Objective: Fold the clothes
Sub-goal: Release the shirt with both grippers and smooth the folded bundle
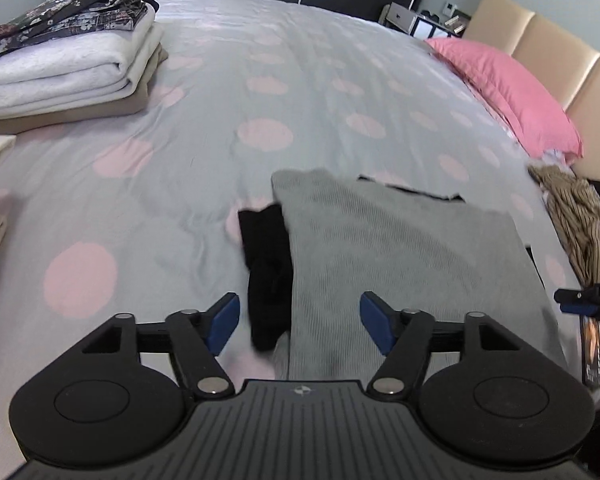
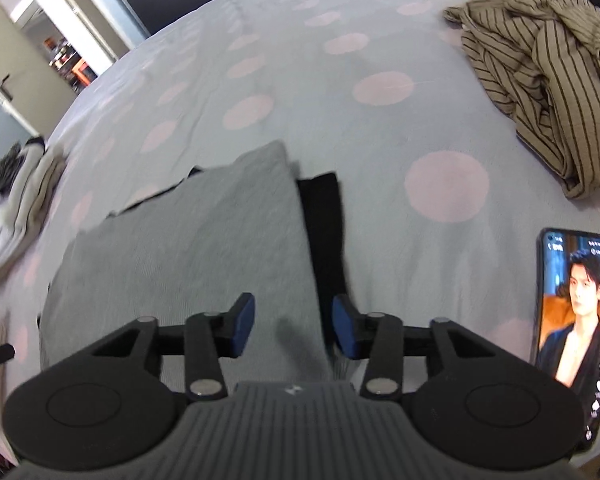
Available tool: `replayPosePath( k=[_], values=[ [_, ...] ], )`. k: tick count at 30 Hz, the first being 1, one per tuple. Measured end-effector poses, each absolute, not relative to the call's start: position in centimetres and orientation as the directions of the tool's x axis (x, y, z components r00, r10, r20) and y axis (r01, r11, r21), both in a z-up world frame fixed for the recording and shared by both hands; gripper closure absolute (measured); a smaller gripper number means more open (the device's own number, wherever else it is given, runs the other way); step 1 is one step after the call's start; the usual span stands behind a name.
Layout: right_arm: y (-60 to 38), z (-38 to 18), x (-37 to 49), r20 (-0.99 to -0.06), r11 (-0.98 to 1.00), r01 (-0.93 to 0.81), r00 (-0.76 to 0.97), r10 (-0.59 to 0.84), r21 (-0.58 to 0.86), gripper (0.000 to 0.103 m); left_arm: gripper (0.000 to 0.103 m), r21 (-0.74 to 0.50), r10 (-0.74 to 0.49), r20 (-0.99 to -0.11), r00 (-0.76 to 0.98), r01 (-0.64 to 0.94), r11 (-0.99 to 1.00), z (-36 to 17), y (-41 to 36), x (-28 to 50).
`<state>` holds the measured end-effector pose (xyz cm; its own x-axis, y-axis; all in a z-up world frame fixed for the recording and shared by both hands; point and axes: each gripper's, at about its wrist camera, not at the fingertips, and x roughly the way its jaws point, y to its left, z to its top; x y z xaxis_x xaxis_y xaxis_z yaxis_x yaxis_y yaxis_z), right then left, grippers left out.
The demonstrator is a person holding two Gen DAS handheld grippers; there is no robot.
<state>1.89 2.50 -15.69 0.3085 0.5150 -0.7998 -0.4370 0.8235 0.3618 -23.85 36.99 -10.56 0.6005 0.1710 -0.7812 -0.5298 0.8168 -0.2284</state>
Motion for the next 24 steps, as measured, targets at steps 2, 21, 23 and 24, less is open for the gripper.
replayPosePath(
  k=[2,21,23,24],
  values=[
    [2.9,-16.0,3.1,-0.806,0.823,-0.42,0.284,0.519,0.382,0.053,0.034,-0.237,0.173,-0.781,0.6,-0.541,0.807,-11.1,37.5,-22.9],
    [6.0,-19.8,8.8,-0.83,0.815,-0.405,0.199,0.521,0.415,0.078,0.034,-0.267,0.139,-0.814,0.564,-0.575,0.773,-15.9,39.8,-18.5],
    [5.9,-19.7,8.7,-0.822,0.808,-0.397,0.192,0.536,0.435,0.085,0.034,-0.268,0.138,-0.824,0.549,-0.593,0.759,-16.0,40.1,-18.5],
    [5.9,-19.6,8.7,-0.819,0.806,-0.395,0.191,0.541,0.44,0.086,0.034,-0.27,0.136,-0.832,0.538,-0.606,0.748,-16.0,40.4,-18.5]
  ],
)
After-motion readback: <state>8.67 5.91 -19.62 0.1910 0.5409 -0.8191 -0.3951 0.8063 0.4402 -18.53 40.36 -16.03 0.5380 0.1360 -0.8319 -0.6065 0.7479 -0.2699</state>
